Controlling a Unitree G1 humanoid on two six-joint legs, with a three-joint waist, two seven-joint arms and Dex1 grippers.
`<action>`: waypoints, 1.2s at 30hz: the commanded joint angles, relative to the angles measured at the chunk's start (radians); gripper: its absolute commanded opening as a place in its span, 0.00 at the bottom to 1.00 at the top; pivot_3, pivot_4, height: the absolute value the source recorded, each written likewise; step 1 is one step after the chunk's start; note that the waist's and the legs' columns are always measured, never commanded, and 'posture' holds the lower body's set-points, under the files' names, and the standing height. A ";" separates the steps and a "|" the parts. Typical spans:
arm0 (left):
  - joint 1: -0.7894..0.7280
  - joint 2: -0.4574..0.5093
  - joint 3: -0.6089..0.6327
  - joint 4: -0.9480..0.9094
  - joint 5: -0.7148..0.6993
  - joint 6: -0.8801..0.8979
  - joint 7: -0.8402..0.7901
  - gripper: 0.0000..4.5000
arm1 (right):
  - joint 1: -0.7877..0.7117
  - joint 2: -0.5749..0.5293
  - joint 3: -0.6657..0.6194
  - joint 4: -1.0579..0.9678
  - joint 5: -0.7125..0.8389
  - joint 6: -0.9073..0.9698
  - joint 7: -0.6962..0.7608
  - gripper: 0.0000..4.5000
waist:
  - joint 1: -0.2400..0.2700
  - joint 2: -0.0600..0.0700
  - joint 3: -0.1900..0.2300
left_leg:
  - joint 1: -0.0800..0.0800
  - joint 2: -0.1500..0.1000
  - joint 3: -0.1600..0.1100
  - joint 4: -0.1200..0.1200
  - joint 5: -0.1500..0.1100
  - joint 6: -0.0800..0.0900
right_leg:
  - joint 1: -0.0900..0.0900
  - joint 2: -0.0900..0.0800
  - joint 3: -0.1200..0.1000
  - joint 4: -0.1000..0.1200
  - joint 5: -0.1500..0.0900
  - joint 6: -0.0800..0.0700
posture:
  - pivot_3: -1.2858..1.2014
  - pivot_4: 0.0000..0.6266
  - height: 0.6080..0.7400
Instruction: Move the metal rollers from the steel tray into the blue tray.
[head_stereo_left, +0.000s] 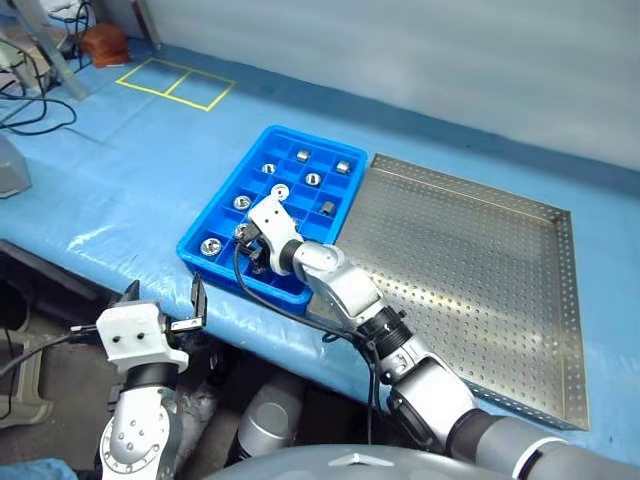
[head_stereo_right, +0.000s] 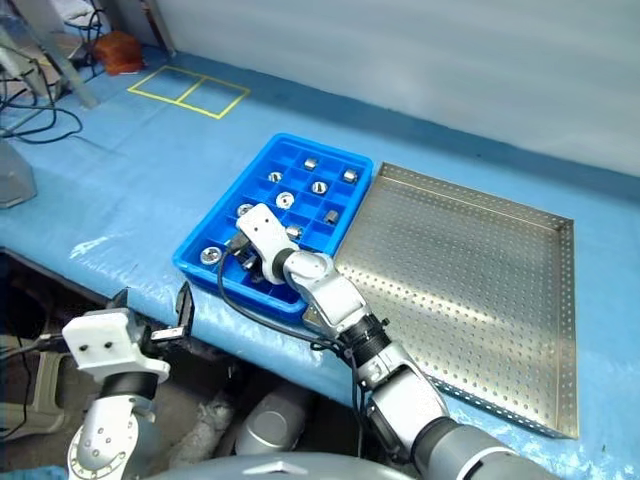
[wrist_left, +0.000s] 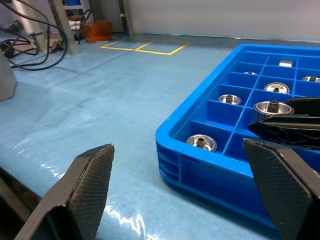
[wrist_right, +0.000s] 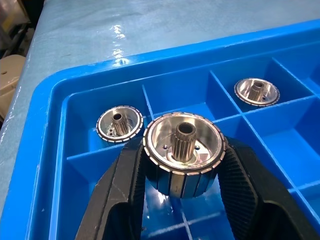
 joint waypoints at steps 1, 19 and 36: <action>0.000 -0.005 -0.008 -0.052 0.010 -0.028 0.002 1.00 | -0.075 0.059 -0.039 0.010 0.002 -0.047 -0.015 0.38 | 0.022 0.000 0.000 | 0.000 0.000 0.000 0.000 0.000 0.000 | 0.000 0.000 0.000 0.000 0.000 0.000 | 0.77 0.24 1.00; -0.057 0.026 -0.015 -0.020 -0.018 0.008 -0.060 1.00 | 0.014 -0.013 -0.070 -0.164 -0.012 0.061 -0.009 0.90 | 0.043 0.000 0.000 | -0.001 0.001 -0.002 0.000 -0.002 -0.003 | 0.000 0.000 -0.007 0.000 0.000 0.000 | 0.72 0.24 1.00; -0.466 0.243 -0.003 0.205 -0.119 0.152 -0.285 1.00 | 0.358 -0.238 -0.177 -0.830 0.014 0.383 -0.074 0.99 | -0.241 0.006 -0.005 | 0.002 0.000 -0.007 0.003 -0.001 -0.004 | 0.013 0.000 -0.010 -0.001 -0.001 -0.001 | 0.55 0.24 1.00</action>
